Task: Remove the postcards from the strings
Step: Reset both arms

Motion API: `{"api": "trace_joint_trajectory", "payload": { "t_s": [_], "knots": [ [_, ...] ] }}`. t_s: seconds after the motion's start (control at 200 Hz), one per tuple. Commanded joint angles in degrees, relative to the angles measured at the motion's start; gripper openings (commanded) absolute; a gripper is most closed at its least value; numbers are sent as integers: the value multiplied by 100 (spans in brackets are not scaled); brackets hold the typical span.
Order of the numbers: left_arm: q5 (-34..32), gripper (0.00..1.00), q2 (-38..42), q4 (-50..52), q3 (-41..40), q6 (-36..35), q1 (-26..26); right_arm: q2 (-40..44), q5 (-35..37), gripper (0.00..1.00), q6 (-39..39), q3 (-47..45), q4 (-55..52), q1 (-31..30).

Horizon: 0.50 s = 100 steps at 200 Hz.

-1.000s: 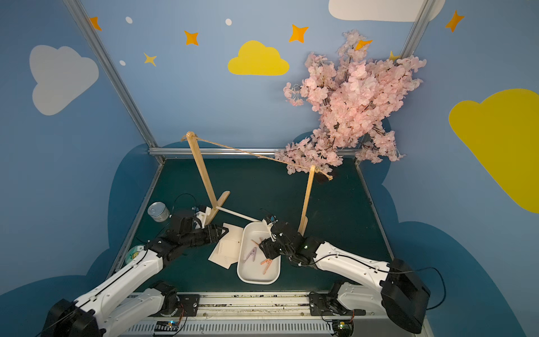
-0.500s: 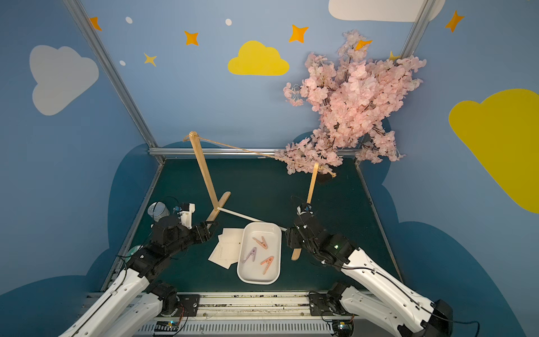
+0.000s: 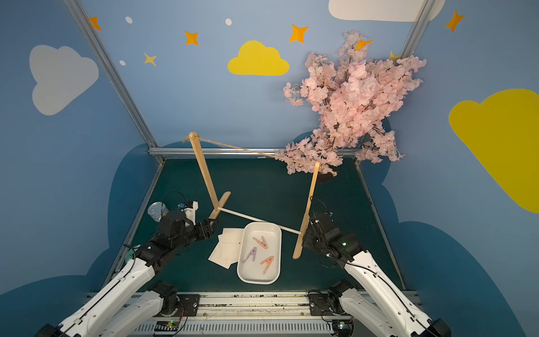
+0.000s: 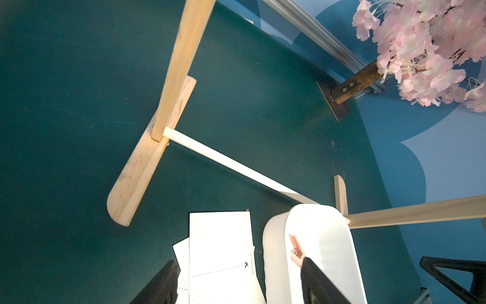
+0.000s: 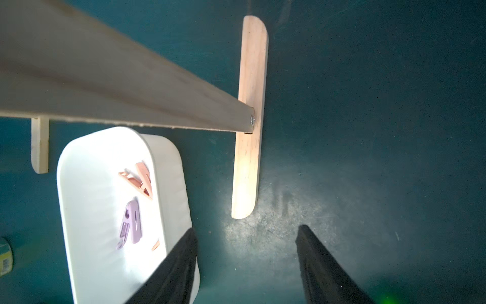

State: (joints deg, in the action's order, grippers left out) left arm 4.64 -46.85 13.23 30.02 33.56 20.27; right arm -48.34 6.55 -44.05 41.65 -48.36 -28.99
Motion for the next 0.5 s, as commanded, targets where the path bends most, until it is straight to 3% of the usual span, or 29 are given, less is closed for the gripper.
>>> {"api": "trace_joint_trajectory", "payload": {
  "t_s": [0.0, 0.145, 0.305, 0.381, 0.496],
  "knots": [
    [-137, 76, -118, -65, 268, -209, -170, -162, -127, 63, 511, 165, 32, 507],
    [-295, 86, -359, 31, 418, -257, -587, -514, -115, 65, 1080, 288, 488, 1341],
    [-1010, 99, -709, 199, 733, -453, -936, -976, -2, 71, 1577, 59, 1830, 1925],
    [-1239, 99, -855, 164, 867, -634, -1087, -1210, 160, 85, 2045, 29, 2485, 2038],
    [-1625, 99, -1069, -76, 949, -820, -1247, -1368, 734, 86, 2545, -236, 3627, 2056]
  ]
}}
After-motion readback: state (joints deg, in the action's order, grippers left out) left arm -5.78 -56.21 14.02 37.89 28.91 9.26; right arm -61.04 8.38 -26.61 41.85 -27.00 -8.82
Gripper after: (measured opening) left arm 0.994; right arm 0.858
